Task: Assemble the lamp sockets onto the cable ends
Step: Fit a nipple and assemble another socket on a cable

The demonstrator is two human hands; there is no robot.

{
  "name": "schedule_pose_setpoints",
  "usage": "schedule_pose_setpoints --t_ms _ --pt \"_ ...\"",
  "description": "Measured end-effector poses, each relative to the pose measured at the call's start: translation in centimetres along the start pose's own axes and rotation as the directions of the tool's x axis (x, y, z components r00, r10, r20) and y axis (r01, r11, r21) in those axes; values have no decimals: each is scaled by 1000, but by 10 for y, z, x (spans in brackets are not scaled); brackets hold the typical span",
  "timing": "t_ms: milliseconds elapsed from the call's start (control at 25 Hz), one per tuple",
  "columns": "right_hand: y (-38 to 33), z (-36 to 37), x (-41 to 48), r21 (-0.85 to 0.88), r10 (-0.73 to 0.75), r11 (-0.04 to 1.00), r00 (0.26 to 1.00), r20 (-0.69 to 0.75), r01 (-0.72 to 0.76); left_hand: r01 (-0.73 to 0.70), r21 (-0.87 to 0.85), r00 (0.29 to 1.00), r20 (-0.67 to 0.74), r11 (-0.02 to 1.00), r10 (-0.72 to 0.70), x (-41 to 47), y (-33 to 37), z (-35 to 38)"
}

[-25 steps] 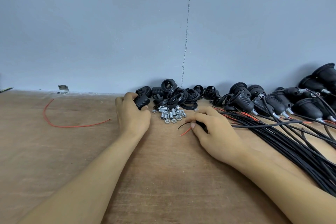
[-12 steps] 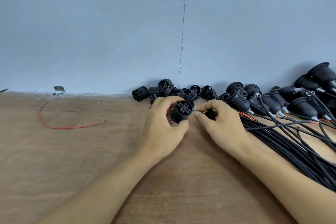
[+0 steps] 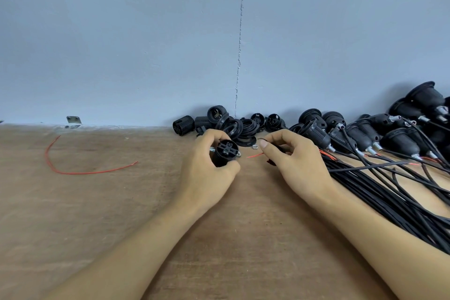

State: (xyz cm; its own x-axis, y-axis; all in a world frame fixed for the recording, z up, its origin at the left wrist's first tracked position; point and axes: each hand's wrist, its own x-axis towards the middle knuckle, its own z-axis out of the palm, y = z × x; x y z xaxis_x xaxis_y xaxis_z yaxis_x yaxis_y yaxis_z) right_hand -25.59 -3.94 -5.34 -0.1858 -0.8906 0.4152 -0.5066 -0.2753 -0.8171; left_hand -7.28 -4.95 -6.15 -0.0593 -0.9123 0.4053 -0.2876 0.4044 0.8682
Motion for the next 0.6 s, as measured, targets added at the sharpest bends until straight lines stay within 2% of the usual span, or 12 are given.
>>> schedule_pose_setpoints --t_ms 120,480,600 --pt "-1 1 0 46 -51 998 998 35 49 -52 19 996 67 998 51 1 -1 0" --pt "-4 0 -2 71 -117 992 975 188 106 -88 73 981 179 993 74 -1 -6 3" --pt "-4 -1 -3 96 -115 990 976 186 99 -88 94 983 167 992 71 -1 -7 5"
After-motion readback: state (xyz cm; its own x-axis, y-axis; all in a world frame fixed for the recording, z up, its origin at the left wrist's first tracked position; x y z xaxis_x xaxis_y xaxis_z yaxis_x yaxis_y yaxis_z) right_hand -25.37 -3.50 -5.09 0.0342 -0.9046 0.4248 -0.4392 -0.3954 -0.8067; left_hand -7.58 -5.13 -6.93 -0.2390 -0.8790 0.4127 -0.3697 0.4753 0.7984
